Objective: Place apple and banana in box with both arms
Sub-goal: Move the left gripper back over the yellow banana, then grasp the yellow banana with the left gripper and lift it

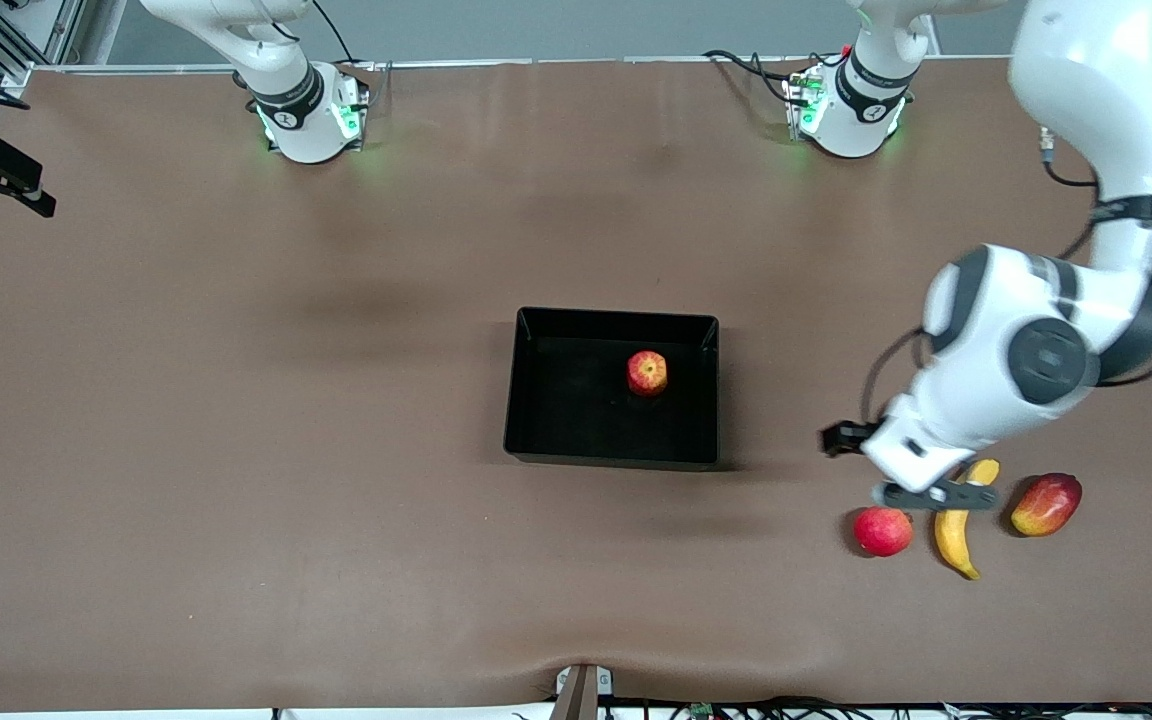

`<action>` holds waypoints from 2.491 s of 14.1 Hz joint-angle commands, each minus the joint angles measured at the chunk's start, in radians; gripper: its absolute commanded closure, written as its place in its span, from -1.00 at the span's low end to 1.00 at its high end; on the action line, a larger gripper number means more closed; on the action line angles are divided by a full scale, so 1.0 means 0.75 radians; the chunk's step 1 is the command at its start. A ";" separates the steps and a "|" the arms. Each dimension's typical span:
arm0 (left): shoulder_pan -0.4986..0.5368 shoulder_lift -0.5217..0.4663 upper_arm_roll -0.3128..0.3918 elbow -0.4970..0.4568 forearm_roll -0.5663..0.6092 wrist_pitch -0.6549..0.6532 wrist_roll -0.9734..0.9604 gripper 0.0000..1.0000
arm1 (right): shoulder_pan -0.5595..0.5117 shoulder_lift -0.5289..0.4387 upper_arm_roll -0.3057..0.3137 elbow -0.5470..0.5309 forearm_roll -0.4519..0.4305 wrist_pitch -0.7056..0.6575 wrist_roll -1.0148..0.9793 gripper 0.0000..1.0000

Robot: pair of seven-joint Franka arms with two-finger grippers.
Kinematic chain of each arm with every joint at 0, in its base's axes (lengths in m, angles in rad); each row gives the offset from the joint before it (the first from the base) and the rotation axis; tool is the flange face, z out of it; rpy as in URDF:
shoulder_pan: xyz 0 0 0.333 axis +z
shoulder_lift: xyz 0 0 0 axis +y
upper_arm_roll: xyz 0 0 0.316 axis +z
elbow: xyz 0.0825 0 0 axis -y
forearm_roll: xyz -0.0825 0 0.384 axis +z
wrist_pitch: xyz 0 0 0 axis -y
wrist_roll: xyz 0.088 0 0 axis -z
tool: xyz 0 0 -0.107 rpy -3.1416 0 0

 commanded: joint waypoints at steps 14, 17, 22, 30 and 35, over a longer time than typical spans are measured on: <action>0.341 0.383 0.008 -0.046 0.245 0.525 0.642 -1.00 | -0.069 0.012 0.012 0.022 -0.018 -0.058 -0.021 -1.00; 0.342 0.396 0.008 -0.046 0.253 0.550 0.646 -0.54 | -0.071 0.012 0.012 0.022 -0.018 -0.060 -0.021 -1.00; 0.350 0.351 -0.002 -0.042 0.255 0.534 0.689 0.77 | -0.089 0.014 0.012 0.020 -0.010 -0.071 -0.021 -1.00; 0.356 0.214 -0.090 -0.042 0.239 0.383 0.693 1.00 | -0.128 0.028 0.012 0.018 0.002 -0.101 -0.021 -1.00; 0.342 0.067 -0.199 -0.024 0.137 0.235 0.646 1.00 | -0.140 0.030 0.012 0.018 0.002 -0.103 -0.019 -1.00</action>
